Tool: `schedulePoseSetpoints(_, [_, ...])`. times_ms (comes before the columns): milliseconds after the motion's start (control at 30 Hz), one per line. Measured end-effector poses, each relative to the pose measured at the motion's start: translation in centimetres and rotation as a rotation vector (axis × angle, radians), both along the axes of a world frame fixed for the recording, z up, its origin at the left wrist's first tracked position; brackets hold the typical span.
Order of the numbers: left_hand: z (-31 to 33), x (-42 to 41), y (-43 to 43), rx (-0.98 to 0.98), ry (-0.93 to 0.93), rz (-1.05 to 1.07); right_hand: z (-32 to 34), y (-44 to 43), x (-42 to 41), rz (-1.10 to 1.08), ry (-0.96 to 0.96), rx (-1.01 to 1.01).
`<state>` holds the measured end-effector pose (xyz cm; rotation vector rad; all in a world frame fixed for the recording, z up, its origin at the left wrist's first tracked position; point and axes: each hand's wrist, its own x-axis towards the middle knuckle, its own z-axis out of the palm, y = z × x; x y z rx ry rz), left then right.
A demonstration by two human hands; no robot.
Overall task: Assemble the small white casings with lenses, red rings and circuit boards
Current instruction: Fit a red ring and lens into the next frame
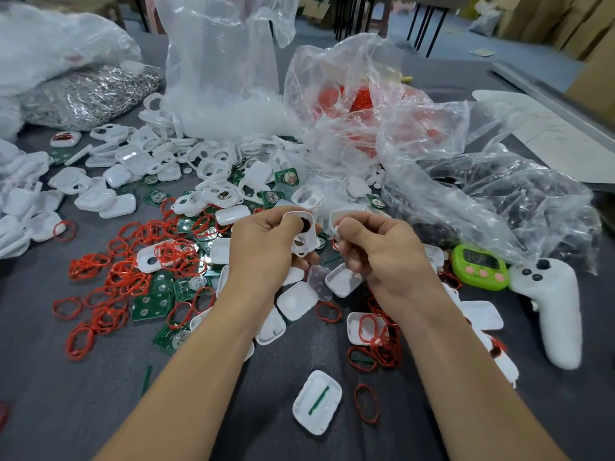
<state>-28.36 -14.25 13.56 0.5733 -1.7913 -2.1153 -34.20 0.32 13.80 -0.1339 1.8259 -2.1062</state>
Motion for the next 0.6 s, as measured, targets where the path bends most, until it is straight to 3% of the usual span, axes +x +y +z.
schedulePoseSetpoints(133, [-0.08,-0.09,0.36,-0.039,-0.013,0.023,0.2,0.21,0.69,0.064,-0.043,-0.081])
schedulePoseSetpoints(433, [-0.01,0.11,0.52,-0.038,0.008,-0.008,0.1,0.07,1.04,0.103,0.062,-0.013])
schedulePoseSetpoints(600, [0.01,0.18,0.58,-0.031,0.016,0.001,0.4,0.23,1.13,0.075,0.028,-0.05])
